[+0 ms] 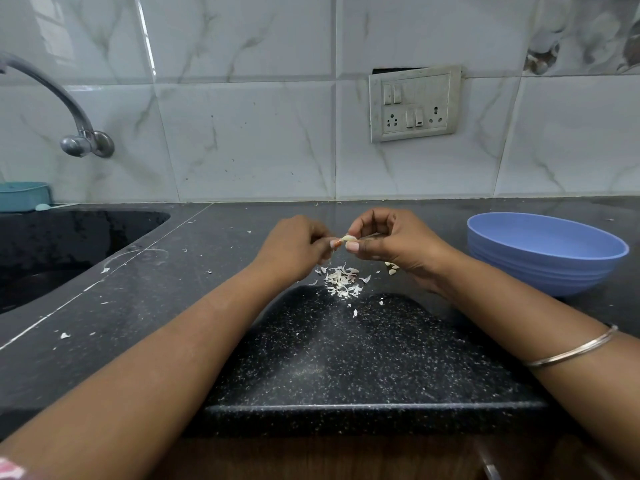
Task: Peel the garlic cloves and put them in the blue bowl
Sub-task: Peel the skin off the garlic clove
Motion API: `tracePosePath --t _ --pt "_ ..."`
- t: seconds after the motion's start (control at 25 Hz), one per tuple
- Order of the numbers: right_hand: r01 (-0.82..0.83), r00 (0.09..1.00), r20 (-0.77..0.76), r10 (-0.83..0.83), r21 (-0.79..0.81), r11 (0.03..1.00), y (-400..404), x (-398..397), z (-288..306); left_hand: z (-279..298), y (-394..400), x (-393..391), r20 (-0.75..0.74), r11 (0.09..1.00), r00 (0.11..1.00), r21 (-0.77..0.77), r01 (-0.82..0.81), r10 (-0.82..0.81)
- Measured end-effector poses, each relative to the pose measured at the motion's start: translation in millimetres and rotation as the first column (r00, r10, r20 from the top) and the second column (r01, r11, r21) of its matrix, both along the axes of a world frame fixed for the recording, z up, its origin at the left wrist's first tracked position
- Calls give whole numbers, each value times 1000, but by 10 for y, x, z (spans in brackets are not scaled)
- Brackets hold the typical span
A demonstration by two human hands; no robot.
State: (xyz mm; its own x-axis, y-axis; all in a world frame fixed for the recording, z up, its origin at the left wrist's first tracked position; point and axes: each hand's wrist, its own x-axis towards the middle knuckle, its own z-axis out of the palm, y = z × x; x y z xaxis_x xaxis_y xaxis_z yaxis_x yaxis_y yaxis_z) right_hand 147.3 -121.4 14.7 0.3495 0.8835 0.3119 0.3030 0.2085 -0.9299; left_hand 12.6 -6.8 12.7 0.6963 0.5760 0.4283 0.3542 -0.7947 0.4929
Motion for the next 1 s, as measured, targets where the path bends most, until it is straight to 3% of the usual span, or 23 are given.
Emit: tracePosePath --t 0.12,0.32,0.64,1.0 --pt "19 1000 -21 -19 -2 1000 7 1 2 17 -1 -14 18 1000 1000 14 19 -19" --pt "42 999 -21 -42 11 999 -3 19 1 -1 -20 3 147 972 981 -182 150 -124" --pt "43 999 14 -43 16 999 28 47 -21 59 -97 -20 240 910 962 -357 212 -130" --pt "55 998 16 -56 20 998 19 74 -20 64 -102 -42 237 877 950 -388 284 -202"
